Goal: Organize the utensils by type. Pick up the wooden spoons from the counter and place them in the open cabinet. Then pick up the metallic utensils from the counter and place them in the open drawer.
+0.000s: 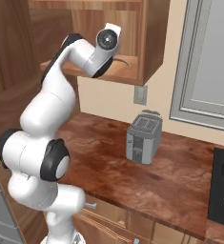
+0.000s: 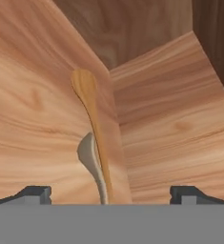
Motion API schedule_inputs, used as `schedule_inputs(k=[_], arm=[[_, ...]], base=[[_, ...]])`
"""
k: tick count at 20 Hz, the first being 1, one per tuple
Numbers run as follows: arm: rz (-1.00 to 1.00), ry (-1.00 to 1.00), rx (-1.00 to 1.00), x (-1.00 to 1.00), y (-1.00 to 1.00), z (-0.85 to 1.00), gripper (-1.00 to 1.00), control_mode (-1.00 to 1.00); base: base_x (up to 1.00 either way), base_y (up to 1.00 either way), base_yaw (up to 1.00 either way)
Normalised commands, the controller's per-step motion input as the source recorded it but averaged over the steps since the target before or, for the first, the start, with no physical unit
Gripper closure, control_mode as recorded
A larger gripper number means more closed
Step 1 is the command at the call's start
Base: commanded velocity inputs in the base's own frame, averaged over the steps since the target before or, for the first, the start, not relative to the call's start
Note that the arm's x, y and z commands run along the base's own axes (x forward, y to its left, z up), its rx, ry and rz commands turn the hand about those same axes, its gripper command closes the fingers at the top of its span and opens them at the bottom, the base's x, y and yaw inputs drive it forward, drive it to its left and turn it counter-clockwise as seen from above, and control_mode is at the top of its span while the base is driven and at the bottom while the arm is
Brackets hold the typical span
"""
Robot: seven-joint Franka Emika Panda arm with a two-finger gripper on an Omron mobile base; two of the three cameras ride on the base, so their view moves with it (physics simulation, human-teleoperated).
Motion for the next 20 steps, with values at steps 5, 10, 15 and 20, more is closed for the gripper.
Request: schedule_inputs(k=[5, 10, 15, 20], arm=[[-0.1, 0.0, 0.11, -0.77, 0.35, 0.1, -1.0, -1.0], [-0.24, 0.0, 0.16, -0.8, 0.34, 0.06, -1.0, -1.0], [-0.36, 0.03, 0.22, -0.87, 0.25, 0.01, -1.0, -1.0], [-0.46, 0.01, 0.29, -0.92, 0.17, -0.06, -1.0, -1.0]], base=[[0.0, 0.0, 0.0], [0.0, 0.0, 0.0], [0.0, 0.0, 0.0], [0.0, 0.0, 0.0]])
